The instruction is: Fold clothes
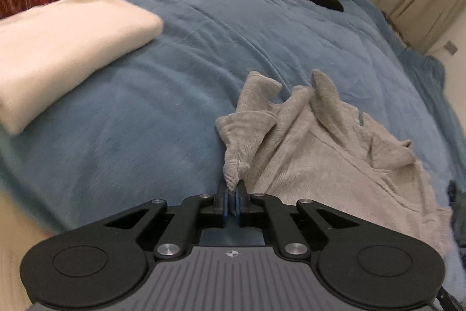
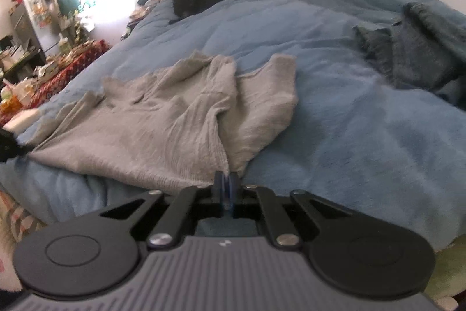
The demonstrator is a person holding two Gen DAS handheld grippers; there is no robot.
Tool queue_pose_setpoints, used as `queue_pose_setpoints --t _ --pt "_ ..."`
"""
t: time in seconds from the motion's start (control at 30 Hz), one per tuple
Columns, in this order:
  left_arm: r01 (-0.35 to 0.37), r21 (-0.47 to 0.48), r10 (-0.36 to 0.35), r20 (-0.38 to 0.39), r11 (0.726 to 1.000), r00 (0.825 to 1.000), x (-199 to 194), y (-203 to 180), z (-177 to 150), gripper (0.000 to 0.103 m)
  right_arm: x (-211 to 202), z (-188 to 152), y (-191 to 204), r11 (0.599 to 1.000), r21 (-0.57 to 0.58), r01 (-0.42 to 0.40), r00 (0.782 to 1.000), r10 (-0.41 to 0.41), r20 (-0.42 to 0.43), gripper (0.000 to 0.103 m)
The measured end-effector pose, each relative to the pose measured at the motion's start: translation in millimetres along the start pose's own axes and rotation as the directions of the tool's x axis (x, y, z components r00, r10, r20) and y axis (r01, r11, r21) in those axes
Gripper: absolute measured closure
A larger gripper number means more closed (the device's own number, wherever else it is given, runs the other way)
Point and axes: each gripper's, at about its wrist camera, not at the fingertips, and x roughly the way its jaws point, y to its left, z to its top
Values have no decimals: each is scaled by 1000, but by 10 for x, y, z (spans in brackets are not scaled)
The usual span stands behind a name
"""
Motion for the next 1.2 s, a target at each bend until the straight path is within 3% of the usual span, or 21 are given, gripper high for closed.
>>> queue_pose_setpoints --t 0.13,0.27,0.37,0.53,0.7,0.8,0.9,0.93,1.03,1.2 --pt "33 -18 -33 1 999 999 -167 91 -144 98 -107 16 -73 1000 8 13 1000 -13 24 101" --pt "41 -2 -41 15 999 999 -269 147 -220 91 -133 -12 -77 1000 5 -8 1000 8 23 100" --pt "70 32 -72 52 997 996 -421 161 -249 75 -181 -41 -87 1000 12 -22 999 21 32 98" --pt "125 153 -139 85 980 987 -582 60 -262 61 -300 -47 -168 999 45 -20 998 17 58 83" --pt "163 271 -191 82 949 978 -561 -184 -292 61 -301 13 -140 999 22 -23 998 22 54 83" --pt "183 325 -211 52 928 976 -425 -330 -305 62 -238 88 -105 999 10 -35 998 34 50 74" --pt "197 352 -224 38 915 974 -298 -446 -307 62 -140 177 -71 999 3 -54 997 54 51 73" --pt "197 358 -225 36 913 974 -259 -484 -294 64 -100 206 -52 999 -1 -54 997 54 48 73" --pt "196 368 -221 29 909 975 -136 -580 -210 84 56 302 1 998 -23 -53 998 54 39 74" --pt "174 415 -202 26 893 979 66 -723 -38 86 347 455 66 999 -33 -44 999 44 9 74"
